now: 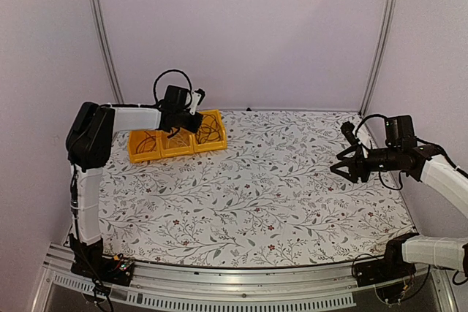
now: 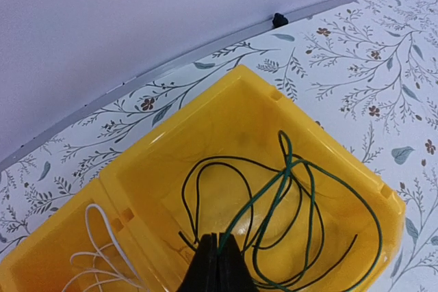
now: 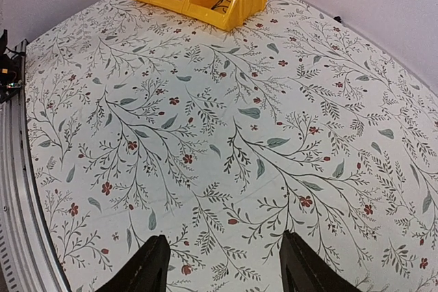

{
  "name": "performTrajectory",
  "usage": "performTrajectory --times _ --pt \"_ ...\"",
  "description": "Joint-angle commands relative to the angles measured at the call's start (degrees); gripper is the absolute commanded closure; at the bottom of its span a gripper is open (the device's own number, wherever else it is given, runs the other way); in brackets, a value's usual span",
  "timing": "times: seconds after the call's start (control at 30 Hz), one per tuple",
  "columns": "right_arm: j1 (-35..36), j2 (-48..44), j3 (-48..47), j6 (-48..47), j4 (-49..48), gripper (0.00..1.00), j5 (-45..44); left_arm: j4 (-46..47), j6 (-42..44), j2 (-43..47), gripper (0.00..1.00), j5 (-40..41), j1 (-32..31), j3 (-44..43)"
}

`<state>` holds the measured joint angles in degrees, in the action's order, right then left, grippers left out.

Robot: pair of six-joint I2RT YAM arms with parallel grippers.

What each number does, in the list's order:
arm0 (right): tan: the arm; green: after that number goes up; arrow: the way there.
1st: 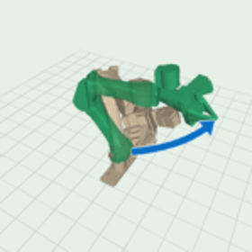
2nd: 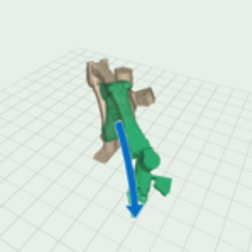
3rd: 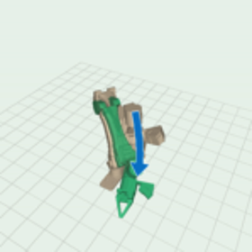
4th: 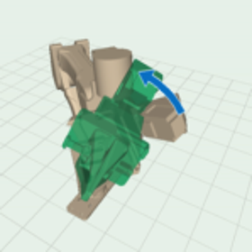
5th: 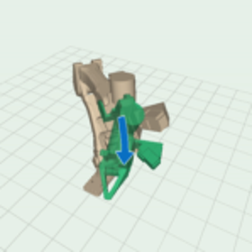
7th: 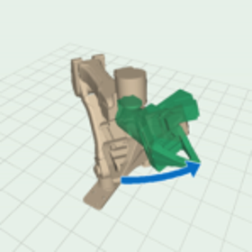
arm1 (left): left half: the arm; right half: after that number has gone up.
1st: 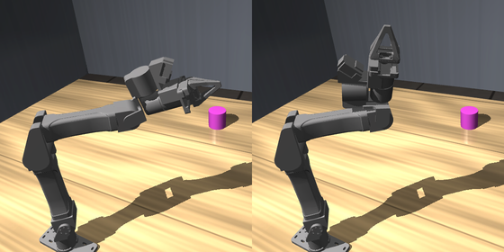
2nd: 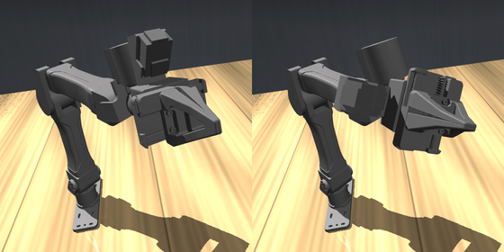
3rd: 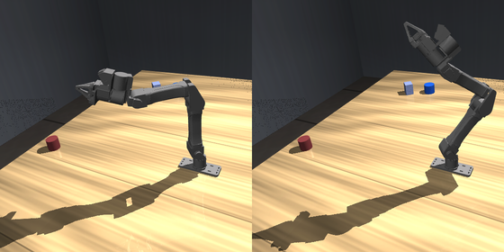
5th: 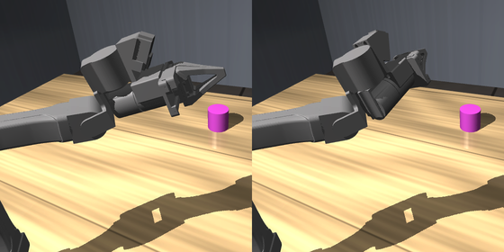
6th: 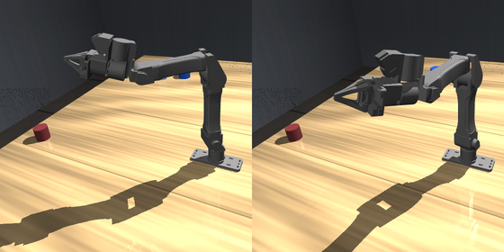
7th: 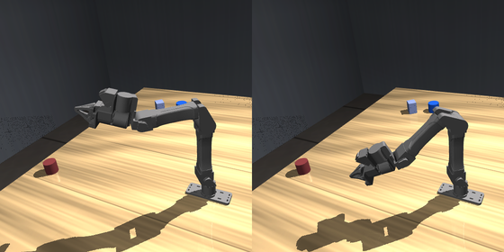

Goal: Untangle the cables

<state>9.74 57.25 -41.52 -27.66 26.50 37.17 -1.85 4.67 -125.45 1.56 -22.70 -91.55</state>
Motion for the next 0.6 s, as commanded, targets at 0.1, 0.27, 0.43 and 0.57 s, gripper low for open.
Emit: performTrajectory --times 0.1,0.27,0.43,0.57 --pt "-0.2 -0.8 1.0 -0.1 -1.0 0.41 1.3 -5.9 -1.1 -4.0 1.00 -1.1 0.4 -8.5" --pt "-0.2 -1.1 1.0 -0.1 -0.9 0.40 1.5 -9.1 -2.4 -3.9 0.89 -0.9 0.4 -10.5" --pt "-0.2 -0.5 0.7 -0.1 -0.9 0.40 2.0 -9.3 -2.4 0.1 0.71 -0.6 0.4 -6.5" --pt "-0.2 0.2 -0.1 -0.5 -0.2 0.39 1.8 -8.9 -2.9 5.4 0.63 -1.1 0.3 -2.9"
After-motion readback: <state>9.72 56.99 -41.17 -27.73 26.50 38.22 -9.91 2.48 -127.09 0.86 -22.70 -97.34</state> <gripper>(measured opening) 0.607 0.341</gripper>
